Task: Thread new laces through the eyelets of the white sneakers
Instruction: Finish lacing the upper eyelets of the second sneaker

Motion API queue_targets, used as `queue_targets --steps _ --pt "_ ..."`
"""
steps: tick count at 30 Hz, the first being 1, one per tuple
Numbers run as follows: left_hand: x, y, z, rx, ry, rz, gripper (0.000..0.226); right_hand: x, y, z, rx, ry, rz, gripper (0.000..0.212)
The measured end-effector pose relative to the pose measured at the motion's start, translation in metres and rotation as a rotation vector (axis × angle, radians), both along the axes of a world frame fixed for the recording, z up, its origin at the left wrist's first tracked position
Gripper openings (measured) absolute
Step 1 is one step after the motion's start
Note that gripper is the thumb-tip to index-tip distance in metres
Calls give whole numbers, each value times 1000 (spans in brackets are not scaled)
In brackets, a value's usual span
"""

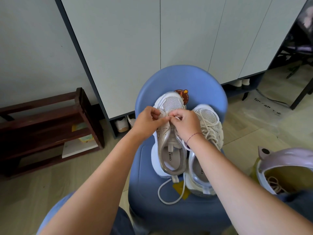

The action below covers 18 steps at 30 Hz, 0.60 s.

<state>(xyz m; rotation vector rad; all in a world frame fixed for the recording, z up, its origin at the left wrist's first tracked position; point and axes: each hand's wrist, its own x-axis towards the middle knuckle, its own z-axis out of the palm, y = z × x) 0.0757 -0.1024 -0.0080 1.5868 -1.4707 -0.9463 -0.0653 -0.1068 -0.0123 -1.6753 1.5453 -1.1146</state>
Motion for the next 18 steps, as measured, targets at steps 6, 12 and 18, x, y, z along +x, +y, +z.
queue_targets --steps 6,12,18 --pt "0 1 1 -196 -97 20 10 0 0 0 -6 3 4 11" --pt "1 5 6 -249 -167 0 26 0 -4 2 47 126 19 15" --pt "-8 13 13 -184 -306 -44 18 3 -4 3 82 78 -36 12"
